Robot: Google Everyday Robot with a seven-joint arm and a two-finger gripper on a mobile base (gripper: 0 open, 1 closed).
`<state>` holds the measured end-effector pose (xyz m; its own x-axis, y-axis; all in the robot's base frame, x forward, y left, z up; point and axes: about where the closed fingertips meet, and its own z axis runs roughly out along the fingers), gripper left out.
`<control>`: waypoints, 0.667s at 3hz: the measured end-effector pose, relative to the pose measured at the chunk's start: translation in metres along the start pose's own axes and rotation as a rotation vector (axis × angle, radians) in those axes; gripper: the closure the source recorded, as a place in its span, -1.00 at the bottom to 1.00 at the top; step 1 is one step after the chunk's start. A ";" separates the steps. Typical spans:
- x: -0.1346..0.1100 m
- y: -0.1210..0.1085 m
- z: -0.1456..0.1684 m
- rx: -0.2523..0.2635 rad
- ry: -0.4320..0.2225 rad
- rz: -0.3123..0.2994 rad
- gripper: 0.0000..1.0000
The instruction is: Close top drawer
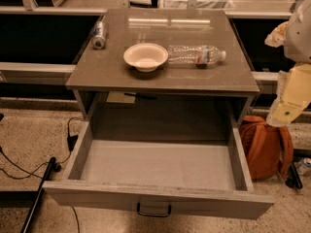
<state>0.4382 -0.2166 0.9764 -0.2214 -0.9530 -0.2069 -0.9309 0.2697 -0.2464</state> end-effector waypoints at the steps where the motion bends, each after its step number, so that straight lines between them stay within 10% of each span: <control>1: 0.005 -0.002 0.009 0.004 0.004 0.011 -1.00; 2: 0.026 0.014 0.036 -0.004 -0.019 0.002 -1.00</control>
Offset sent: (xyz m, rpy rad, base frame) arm -0.0407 -0.0599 -0.1519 0.0326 0.0749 0.0169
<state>0.4302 -0.2326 0.9338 -0.2179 -0.9496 -0.2256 -0.9317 0.2712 -0.2416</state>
